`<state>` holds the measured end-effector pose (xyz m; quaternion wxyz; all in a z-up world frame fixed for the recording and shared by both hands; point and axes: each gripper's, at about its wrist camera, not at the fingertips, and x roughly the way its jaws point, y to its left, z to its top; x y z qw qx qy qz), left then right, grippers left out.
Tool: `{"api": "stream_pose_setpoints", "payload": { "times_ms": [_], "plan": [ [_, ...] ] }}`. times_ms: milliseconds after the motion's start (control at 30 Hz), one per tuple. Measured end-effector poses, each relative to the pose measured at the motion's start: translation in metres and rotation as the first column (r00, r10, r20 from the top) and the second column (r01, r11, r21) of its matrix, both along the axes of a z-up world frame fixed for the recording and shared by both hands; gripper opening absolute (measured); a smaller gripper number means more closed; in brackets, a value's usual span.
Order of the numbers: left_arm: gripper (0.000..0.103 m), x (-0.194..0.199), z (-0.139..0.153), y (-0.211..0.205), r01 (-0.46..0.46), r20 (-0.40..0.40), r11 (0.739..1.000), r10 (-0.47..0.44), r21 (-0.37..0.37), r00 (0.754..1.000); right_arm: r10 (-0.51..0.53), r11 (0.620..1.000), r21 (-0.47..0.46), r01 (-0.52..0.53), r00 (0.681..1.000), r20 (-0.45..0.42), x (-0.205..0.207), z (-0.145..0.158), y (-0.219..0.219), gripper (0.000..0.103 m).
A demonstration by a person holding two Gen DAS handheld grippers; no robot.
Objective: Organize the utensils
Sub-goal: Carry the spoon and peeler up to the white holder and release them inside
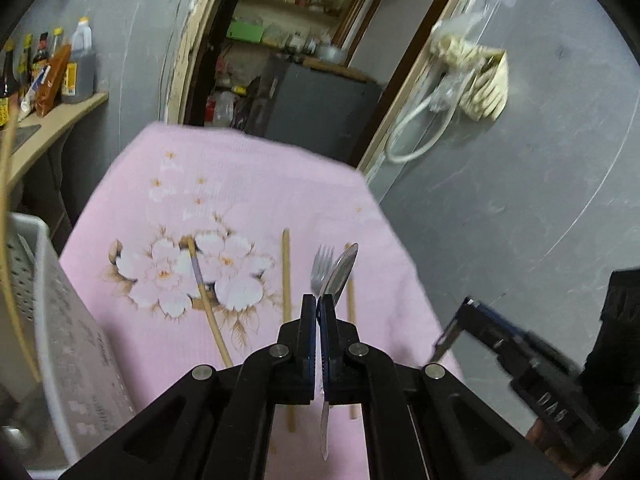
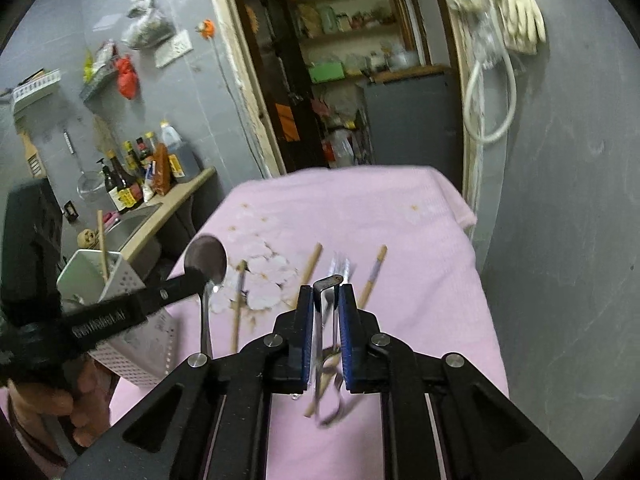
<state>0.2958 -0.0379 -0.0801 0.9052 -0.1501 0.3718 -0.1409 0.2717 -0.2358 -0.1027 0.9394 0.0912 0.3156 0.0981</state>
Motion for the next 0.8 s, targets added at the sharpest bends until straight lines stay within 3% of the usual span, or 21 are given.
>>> {"api": "stream_pose_setpoints", "payload": {
  "times_ms": [233,600,800],
  "plan": [
    [0.003,-0.017,0.036,0.023,-0.018,0.095,1.000,0.020,-0.024,0.995,0.013,1.000,-0.022,-0.011,0.998,0.068,-0.016,0.023,0.017,0.011],
    [0.003,-0.033,0.059,0.050,-0.038,0.161,0.998,0.046,-0.053,0.986,0.045,0.998,-0.038,-0.041,0.991,0.129,-0.031,0.053,0.038,0.011],
    [0.003,-0.041,0.083,0.078,-0.087,0.236,0.993,0.103,-0.077,0.966,0.118,0.993,-0.041,-0.112,0.971,0.209,-0.031,0.092,0.064,0.011]
  ]
}}
